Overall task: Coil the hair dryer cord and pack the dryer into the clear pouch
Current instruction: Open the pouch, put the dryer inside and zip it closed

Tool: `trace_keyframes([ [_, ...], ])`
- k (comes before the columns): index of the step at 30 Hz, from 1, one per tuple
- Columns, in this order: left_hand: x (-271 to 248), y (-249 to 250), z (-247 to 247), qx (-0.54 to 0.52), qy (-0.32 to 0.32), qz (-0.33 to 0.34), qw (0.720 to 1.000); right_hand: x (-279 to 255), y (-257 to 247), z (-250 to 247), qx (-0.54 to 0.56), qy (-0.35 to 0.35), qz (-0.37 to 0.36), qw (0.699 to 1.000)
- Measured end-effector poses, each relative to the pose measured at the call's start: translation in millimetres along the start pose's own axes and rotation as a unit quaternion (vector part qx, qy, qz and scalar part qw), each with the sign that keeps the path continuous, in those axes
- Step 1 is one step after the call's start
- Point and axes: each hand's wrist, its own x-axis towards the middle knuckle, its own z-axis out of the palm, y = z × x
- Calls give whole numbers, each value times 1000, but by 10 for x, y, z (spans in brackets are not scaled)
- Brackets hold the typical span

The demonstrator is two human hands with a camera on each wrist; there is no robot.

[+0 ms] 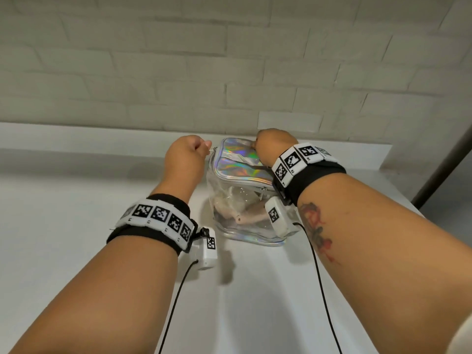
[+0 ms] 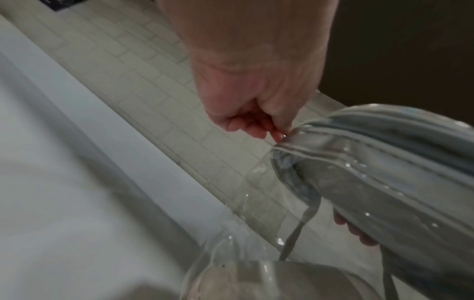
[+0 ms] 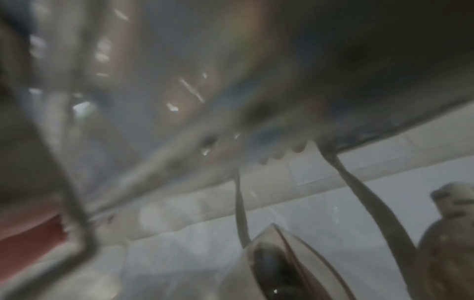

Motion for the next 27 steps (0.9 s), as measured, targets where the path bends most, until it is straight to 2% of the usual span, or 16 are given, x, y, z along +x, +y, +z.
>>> trace_keyframes([
  [3, -185, -14, 51, 45, 27, 116, 992, -3, 106, 60, 15, 14, 59, 998],
  [5, -372, -64, 64, 45, 23, 185, 981, 5, 179, 91, 16, 27, 82, 996],
  [8, -609, -21, 146, 39, 4, 264, 964, 23, 151, 100, 24, 11, 95, 995],
  [13, -701, 353, 237, 48, -5, 379, 924, 83, 108, 129, 50, 8, 93, 994],
  [17, -681, 542, 306, 91, -53, 410, 906, 72, 98, 113, 75, -4, 82, 994],
  [20, -682, 601, 332, 87, -95, 408, 904, 105, 94, 115, 91, -19, 68, 993],
  [27, -857, 564, 273, 54, -66, 387, 918, 127, 88, 190, 92, 4, 58, 994],
])
